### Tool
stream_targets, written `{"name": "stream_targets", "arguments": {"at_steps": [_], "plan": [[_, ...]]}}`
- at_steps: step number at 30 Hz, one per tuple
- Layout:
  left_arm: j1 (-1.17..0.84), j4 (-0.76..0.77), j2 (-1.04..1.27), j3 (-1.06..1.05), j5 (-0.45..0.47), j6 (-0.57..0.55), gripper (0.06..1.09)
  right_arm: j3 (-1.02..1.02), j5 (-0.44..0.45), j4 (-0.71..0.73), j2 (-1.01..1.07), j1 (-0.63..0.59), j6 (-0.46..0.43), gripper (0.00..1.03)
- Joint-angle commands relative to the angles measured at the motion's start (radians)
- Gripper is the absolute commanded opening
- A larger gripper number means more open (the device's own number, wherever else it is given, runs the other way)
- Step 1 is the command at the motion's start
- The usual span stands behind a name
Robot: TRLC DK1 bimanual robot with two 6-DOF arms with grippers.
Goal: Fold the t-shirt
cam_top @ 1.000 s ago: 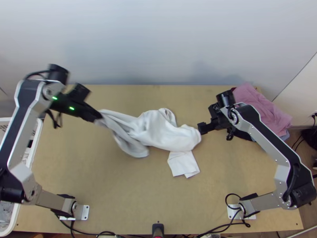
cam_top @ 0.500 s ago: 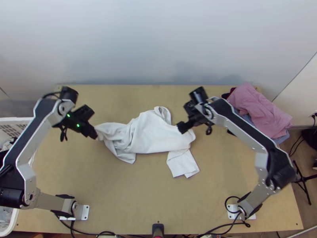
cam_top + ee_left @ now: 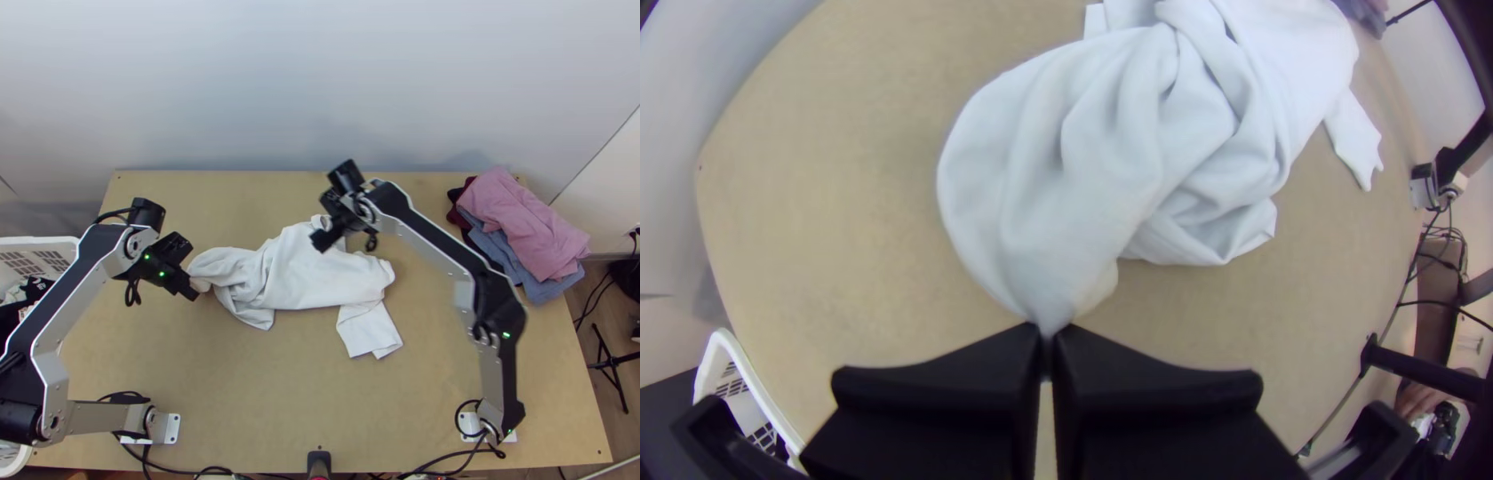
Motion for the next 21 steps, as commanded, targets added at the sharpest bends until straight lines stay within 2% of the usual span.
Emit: {"name": "stream_targets", "arguments": {"at_steps": [1,5,11,14,17,20,21], "plan": [[0.020,0.004,-0.046,-0.017,-0.008,-0.011,0.12,0.307,-0.002,-0.022,0.193,0.059,0.007,0.96],[0.020,0.004,-0.065,-0.040,-0.008,-0.024,0.12,0.392,0.002,-0.006,0.271,0.069,0.009,0.96],[0.020,0.010,-0.088,-0.068,-0.007,-0.040,0.12,0.376,0.008,0.006,0.320,0.086,0.017,0.96],[0.016,0.011,-0.092,-0.074,-0.004,-0.053,0.12,0.355,0.008,0.003,0.327,0.089,0.018,0.85],[0.009,0.019,-0.097,-0.077,-0.004,-0.059,0.12,0.347,0.008,-0.003,0.327,0.091,0.012,0.61],[0.012,0.024,-0.097,-0.075,-0.004,-0.057,0.12,0.343,0.006,-0.002,0.313,0.092,-0.020,0.19],[0.017,0.025,-0.097,-0.074,-0.004,-0.056,0.12,0.333,0.006,0.001,0.296,0.092,-0.039,0.08]]}}
